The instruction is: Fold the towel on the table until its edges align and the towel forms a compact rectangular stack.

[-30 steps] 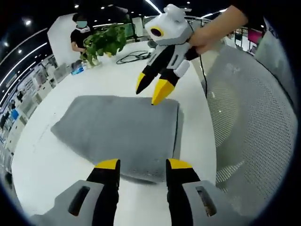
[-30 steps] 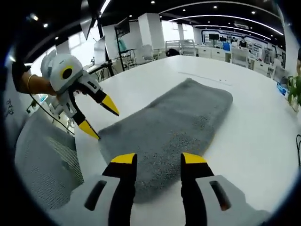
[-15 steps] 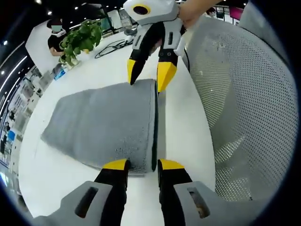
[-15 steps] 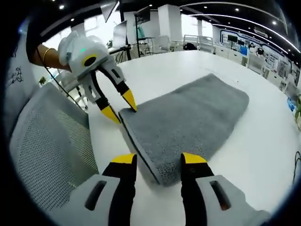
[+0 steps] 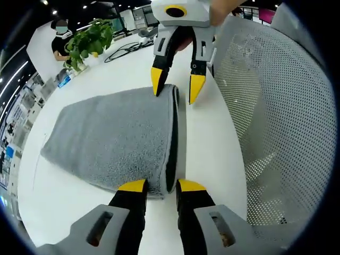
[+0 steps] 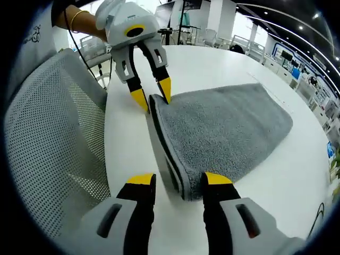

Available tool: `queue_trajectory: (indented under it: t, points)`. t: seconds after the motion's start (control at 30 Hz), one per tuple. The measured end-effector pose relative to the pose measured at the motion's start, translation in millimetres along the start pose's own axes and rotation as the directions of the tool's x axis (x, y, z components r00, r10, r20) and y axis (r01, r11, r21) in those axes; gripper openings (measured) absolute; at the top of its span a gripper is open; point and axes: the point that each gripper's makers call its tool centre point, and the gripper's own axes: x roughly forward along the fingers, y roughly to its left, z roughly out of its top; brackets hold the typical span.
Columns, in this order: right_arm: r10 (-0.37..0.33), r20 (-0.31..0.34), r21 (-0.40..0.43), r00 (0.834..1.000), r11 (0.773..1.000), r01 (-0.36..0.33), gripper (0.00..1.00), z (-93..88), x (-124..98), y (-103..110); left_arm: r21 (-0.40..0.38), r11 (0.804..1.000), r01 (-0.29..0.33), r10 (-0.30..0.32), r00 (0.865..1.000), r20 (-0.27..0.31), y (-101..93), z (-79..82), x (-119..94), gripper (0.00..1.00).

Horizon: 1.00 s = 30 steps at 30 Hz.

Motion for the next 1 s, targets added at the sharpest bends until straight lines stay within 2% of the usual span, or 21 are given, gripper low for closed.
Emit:
queue_trajectory:
  t: [0.2, 0.57, 0.83, 1.0]
  points:
    - [0.007, -0.041, -0.078, 0.999, 0.997, -0.01, 0.32, -3.9, 4.1, 1.5, -0.012, 1.0, 0.013, -0.013, 1.0, -0.025, 3.6, -1.1, 2.3, 0.16]
    - [0.006, -0.029, -0.066, 1.0, 0.998, -0.008, 0.25, -0.4, 6.1, 0.5, -0.007, 1.0, 0.014, -0.014, 1.0, -0.021, 5.0, -1.6, 3.4, 0.13]
    - [0.012, -0.028, -0.052, 1.0, 0.999, -0.013, 0.21, -5.3, 11.9, -2.6, -0.008, 1.0, -0.006, 0.005, 1.0, -0.027, 5.7, -1.1, 3.5, 0.12]
    - [0.012, -0.034, -0.078, 0.999, 0.997, -0.015, 0.15, -5.1, 14.0, -8.8, -0.036, 0.999, -0.018, 0.018, 1.0, -0.011, 6.9, -0.2, 2.9, 0.11]
